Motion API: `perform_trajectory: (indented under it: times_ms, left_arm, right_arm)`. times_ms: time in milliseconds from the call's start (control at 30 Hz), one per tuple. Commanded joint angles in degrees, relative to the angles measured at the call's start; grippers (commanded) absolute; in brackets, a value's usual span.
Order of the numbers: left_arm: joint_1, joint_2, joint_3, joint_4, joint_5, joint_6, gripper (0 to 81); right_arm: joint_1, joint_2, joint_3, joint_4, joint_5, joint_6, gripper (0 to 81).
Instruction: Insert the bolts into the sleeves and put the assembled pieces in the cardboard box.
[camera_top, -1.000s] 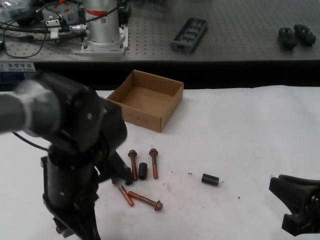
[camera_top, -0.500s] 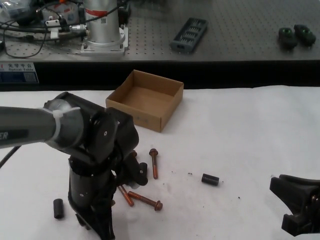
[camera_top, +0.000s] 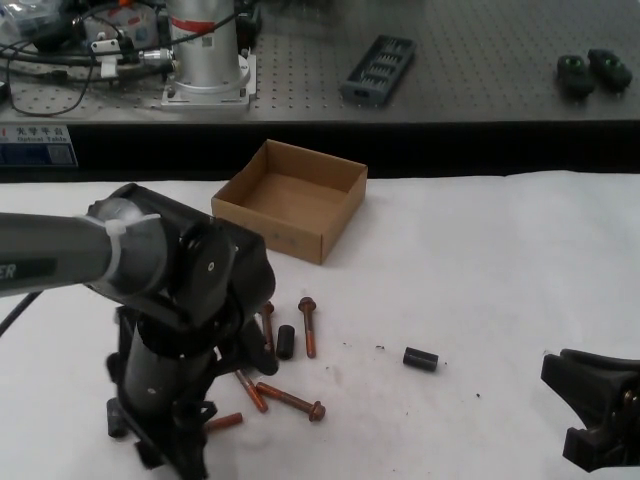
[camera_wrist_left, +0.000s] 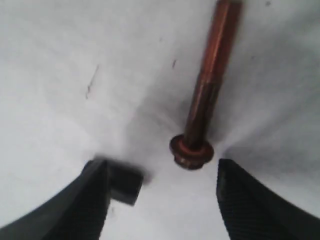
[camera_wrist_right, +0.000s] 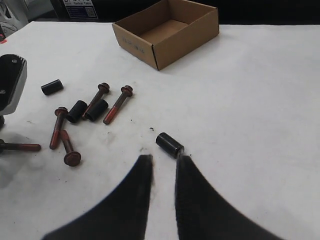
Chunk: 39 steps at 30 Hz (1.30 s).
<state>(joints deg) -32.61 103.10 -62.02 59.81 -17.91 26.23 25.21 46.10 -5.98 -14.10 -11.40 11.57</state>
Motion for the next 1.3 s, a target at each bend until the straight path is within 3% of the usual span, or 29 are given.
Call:
perform_trajectory:
  times_ms: [0,167,300,400,500,633,700,833,1100,1267]
  left_arm:
    - [-0.1,0.0,-0.6,6.5,-3.3,-2.3,45.6]
    - [-0.1,-3.1,-0.6,9.8,-1.8,-7.0,39.8]
    - [-0.1,-9.2,-0.6,8.7,0.9,-12.7,39.9]
    - [-0.1,-14.8,-0.6,7.2,6.6,-19.9,39.9]
    - [-0.1,-20.5,-0.6,4.3,16.8,-29.1,39.9]
    - [-1.0,-26.4,1.7,-5.9,26.2,-49.1,39.9]
    - [-2.8,-29.2,4.5,-12.4,24.9,-58.6,39.9]
    - [-6.1,-32.3,11.1,-22.6,15.5,-73.5,39.9]
    - [-7.2,-32.3,23.4,-42.7,12.4,-76.4,37.8]
    - [-4.6,-32.2,25.4,-44.4,8.7,-72.9,33.2]
  right_arm:
    - [0.0,0.1,-0.1,-0.4,0.6,-1.0,15.1]
    - [0.0,0.1,-0.1,-0.4,0.6,-1.3,15.1]
    - [0.0,0.1,-0.1,-0.4,0.6,-1.3,15.1]
    - [0.0,0.1,-0.1,-0.4,0.6,-1.3,15.1]
    - [0.0,0.1,-0.1,-0.4,0.6,-1.3,15.1]
    - [0.0,0.1,-0.1,0.1,0.6,-1.3,15.1]
    - [0.0,0.1,-0.1,0.5,0.6,-1.3,15.1]
    - [0.0,0.1,-0.1,0.8,0.6,-1.3,15.1]
    - [0.0,0.1,-0.1,0.8,0.6,-1.3,15.1]
    - [0.0,0.1,-0.1,0.8,0.6,-1.3,15.1]
